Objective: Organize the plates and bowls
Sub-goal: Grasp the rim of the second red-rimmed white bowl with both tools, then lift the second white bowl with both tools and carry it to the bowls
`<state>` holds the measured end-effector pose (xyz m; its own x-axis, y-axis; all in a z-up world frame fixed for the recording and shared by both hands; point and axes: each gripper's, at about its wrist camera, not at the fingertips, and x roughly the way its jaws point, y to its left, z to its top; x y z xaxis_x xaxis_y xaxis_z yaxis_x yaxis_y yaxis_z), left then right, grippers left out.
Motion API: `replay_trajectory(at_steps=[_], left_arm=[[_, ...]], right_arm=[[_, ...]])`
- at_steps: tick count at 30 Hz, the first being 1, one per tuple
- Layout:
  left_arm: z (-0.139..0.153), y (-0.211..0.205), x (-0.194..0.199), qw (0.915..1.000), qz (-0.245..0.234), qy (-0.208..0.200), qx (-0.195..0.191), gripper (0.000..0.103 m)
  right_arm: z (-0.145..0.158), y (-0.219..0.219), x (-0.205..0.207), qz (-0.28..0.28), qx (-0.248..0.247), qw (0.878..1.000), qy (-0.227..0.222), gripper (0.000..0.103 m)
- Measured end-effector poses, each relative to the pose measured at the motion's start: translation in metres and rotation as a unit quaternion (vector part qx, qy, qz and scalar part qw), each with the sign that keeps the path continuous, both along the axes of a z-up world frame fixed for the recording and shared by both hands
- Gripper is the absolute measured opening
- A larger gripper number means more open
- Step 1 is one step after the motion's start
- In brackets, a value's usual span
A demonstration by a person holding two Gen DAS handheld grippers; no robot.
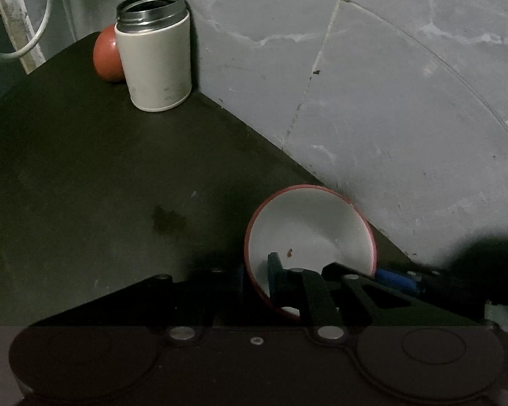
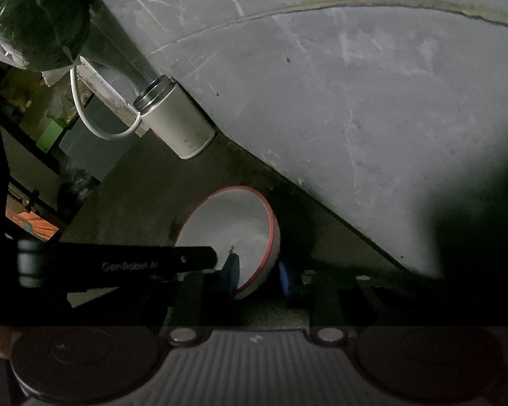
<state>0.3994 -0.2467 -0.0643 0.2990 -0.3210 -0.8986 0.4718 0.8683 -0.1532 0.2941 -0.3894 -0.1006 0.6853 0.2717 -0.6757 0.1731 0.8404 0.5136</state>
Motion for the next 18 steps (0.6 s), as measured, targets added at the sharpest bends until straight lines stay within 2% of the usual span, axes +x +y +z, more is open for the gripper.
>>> replay_trajectory(at_steps=[6,18], left_arm=[[0.007,0.008,-0.012,0.9999,0.011,-0.005,-0.01,0.01],[0.043,0.034,-0.049,0.9969,0.034,-0.04,-0.058,0.01]], right_arm=[[0.004,-0.001,-0.005,0.0,-0.004,1.0,-0.002,0.017],[0.034,0.007,-0.039,0.013,-0.01,0.999,-0.037,0.016]])
